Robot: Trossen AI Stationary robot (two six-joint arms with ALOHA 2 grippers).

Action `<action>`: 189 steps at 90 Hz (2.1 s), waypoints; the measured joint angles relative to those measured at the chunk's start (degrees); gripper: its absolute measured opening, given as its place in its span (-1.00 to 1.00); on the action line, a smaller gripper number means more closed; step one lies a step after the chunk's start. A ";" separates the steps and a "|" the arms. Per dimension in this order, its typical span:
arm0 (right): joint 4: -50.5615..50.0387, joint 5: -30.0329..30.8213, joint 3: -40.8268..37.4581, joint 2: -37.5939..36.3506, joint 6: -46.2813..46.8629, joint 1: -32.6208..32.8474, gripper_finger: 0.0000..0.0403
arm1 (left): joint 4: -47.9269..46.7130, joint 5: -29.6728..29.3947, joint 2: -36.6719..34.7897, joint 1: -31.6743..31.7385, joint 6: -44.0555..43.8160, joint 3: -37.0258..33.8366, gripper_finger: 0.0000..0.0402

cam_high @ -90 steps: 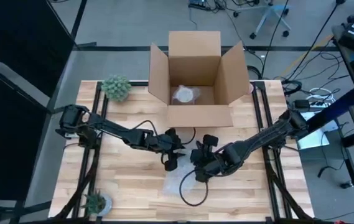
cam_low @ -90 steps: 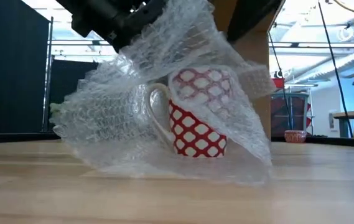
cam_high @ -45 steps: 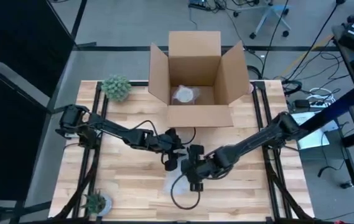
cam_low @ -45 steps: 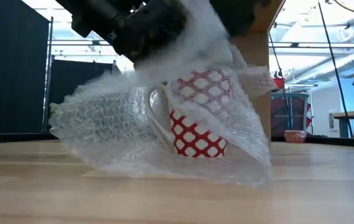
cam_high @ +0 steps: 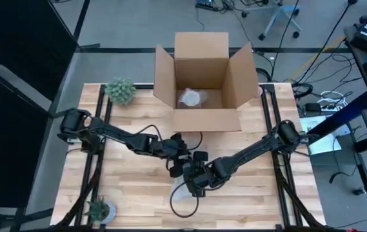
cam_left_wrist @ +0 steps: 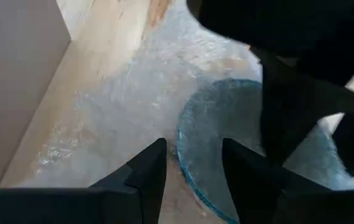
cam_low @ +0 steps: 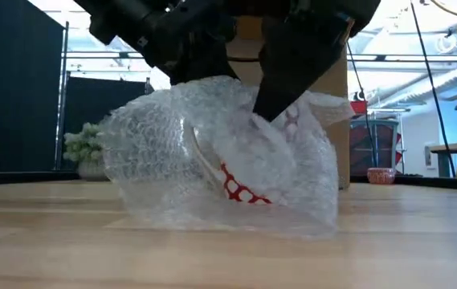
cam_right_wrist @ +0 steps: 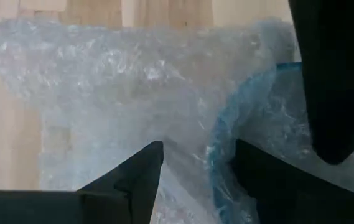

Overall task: Wrap mug
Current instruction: Wrap the red mug with the bubble wrap

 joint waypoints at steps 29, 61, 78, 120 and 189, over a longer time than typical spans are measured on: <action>1.77 -0.86 -0.12 0.00 1.46 0.07 -0.08 | 0.33 0.16 -0.55 -0.35 0.02 0.00 -0.29; 1.79 -0.65 -0.15 0.00 1.31 0.09 -0.08 | 0.37 0.16 -0.55 -0.35 0.17 0.02 -0.29; 1.79 -0.65 -0.15 0.00 1.29 0.09 -0.08 | 0.37 0.16 -0.55 -0.37 0.35 0.04 -0.29; 1.77 -0.54 -0.17 0.00 1.36 0.09 -0.08 | -1.21 0.49 -6.25 -0.41 2.98 0.15 -0.29; 1.77 -0.69 -0.17 0.00 1.48 0.11 -0.08 | -7.22 1.05 -5.13 -8.54 25.64 0.13 0.35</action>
